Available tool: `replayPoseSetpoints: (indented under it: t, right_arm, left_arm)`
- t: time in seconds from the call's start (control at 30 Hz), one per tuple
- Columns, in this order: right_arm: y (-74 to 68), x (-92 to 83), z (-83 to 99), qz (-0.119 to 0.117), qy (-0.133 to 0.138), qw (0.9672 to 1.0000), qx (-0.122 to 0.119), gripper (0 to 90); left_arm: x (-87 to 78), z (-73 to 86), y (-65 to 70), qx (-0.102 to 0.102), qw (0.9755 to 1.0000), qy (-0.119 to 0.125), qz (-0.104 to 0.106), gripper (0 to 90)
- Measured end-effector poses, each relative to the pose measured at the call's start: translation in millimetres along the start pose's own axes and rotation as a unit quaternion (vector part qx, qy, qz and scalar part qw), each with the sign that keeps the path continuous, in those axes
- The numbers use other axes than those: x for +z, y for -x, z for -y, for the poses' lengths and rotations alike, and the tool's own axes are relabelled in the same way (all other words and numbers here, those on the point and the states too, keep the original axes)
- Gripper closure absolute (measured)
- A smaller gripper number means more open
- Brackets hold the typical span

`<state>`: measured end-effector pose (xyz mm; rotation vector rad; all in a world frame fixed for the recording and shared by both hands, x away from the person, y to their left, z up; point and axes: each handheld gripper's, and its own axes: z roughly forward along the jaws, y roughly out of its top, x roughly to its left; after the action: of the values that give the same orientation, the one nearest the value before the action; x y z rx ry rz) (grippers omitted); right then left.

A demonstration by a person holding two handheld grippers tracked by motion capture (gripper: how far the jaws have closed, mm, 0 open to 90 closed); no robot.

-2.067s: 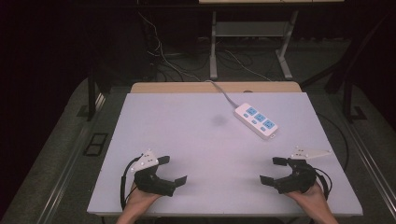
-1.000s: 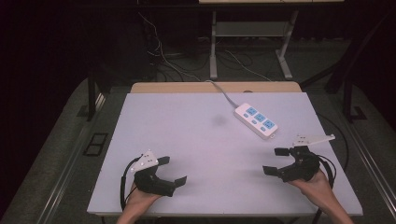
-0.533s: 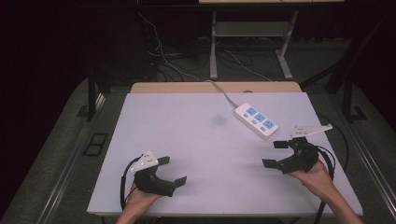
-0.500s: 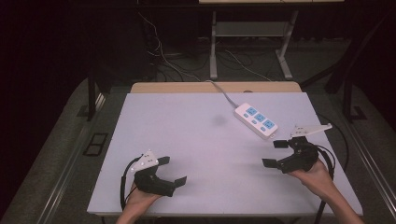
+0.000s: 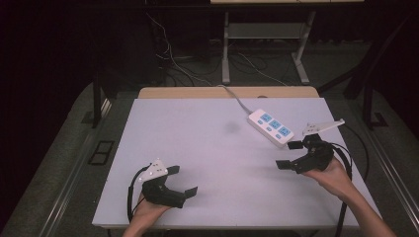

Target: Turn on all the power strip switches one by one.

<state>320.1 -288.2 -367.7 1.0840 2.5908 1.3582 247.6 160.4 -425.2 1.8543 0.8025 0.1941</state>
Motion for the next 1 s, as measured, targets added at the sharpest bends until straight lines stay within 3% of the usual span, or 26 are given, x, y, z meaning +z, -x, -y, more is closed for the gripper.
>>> replayPoseSetpoints:
  t: [1.0]
  right_arm:
    - [43.1, 5.0, -46.6, 0.029, -0.030, 0.9991, -0.009, 0.5]
  left_arm:
    - [-0.6, 0.0, -1.1, -0.001, 1.0000, 0.000, 0.000, 0.0]
